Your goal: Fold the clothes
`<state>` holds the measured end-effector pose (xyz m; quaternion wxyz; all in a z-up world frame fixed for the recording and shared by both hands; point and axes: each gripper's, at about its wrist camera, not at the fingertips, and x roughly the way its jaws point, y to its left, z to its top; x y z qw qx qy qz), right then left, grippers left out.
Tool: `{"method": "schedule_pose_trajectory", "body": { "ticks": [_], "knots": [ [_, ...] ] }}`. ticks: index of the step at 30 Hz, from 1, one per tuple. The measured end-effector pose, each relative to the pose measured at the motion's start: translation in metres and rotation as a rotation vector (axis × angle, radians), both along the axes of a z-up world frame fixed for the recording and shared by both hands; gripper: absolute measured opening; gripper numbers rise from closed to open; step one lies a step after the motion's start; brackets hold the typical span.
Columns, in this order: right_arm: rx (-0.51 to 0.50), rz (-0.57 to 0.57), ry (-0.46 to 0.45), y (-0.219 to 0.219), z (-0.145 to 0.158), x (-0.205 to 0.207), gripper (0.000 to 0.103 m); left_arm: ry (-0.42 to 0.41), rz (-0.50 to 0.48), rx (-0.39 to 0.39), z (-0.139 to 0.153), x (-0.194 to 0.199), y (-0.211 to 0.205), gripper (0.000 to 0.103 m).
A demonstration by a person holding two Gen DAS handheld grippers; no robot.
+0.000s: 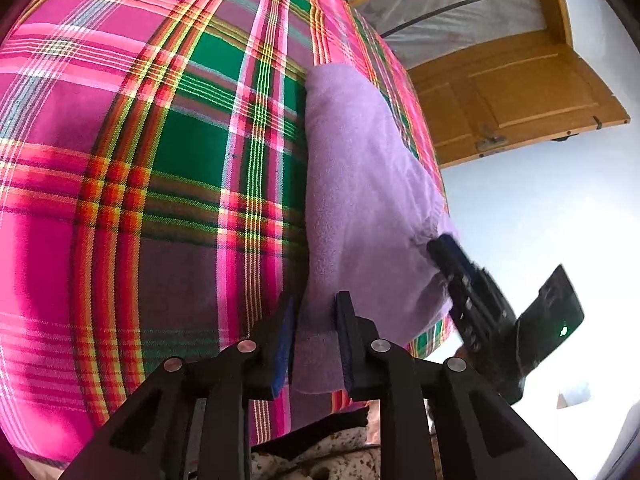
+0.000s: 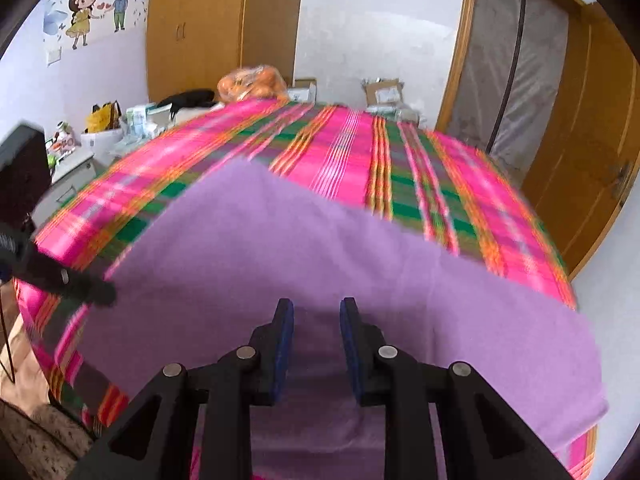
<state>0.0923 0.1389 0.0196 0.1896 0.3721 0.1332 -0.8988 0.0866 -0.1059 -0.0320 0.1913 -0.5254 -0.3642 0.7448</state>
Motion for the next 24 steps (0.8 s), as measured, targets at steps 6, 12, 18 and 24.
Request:
{"method": "schedule_pose_trajectory", "body": {
  "ticks": [6, 12, 18, 24],
  "knots": [
    [-0.021, -0.027, 0.016, 0.002, -0.005, 0.007, 0.025, 0.002, 0.006, -0.013, 0.003, 0.003, 0.004, 0.020],
    [-0.101, 0.037, 0.040, -0.010, 0.017, 0.031, 0.033, 0.019, 0.030, -0.032, 0.012, 0.002, 0.002, 0.031],
    [-0.180, 0.187, 0.011, -0.043, 0.016, 0.059, 0.047, 0.028, 0.049, -0.047, 0.016, -0.003, -0.005, 0.035],
    [-0.199, 0.232, -0.036, -0.065, 0.006, 0.072, 0.052, -0.013, 0.004, -0.015, 0.004, -0.005, -0.006, 0.037]
  ]
}}
